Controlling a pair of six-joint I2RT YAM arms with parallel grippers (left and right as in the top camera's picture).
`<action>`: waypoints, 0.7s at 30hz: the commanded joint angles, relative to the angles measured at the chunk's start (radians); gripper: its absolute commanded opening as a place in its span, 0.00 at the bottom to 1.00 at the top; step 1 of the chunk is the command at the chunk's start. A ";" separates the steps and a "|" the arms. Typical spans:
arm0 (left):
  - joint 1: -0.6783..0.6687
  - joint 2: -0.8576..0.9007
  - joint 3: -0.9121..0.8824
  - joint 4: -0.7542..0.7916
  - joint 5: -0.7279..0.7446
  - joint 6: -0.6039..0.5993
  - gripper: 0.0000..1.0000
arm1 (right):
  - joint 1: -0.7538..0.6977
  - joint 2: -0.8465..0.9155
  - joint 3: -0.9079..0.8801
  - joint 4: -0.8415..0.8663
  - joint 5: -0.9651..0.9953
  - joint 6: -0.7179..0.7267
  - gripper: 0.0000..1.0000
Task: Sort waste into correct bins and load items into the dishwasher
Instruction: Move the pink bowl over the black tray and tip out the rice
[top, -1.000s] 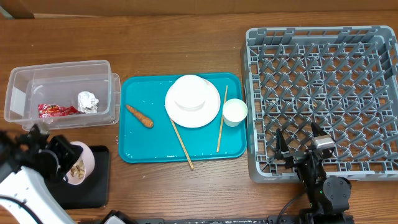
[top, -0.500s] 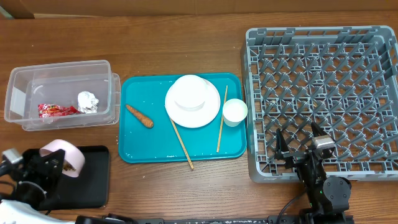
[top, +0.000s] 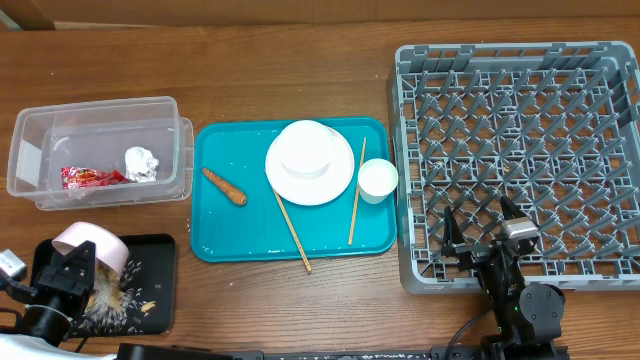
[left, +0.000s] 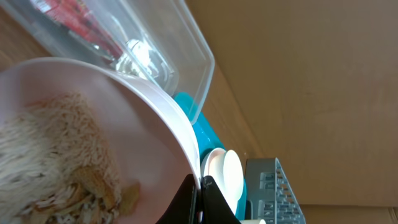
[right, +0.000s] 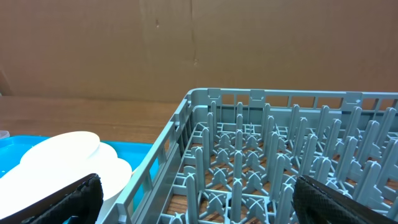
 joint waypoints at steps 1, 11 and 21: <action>0.007 -0.014 -0.008 0.003 0.095 0.098 0.04 | -0.004 -0.012 -0.011 0.005 -0.005 -0.003 1.00; 0.007 0.036 -0.034 0.011 0.187 0.225 0.04 | -0.004 -0.012 -0.011 0.005 -0.005 -0.003 1.00; 0.007 0.171 -0.051 -0.072 0.239 0.238 0.04 | -0.004 -0.012 -0.011 0.005 -0.005 -0.004 1.00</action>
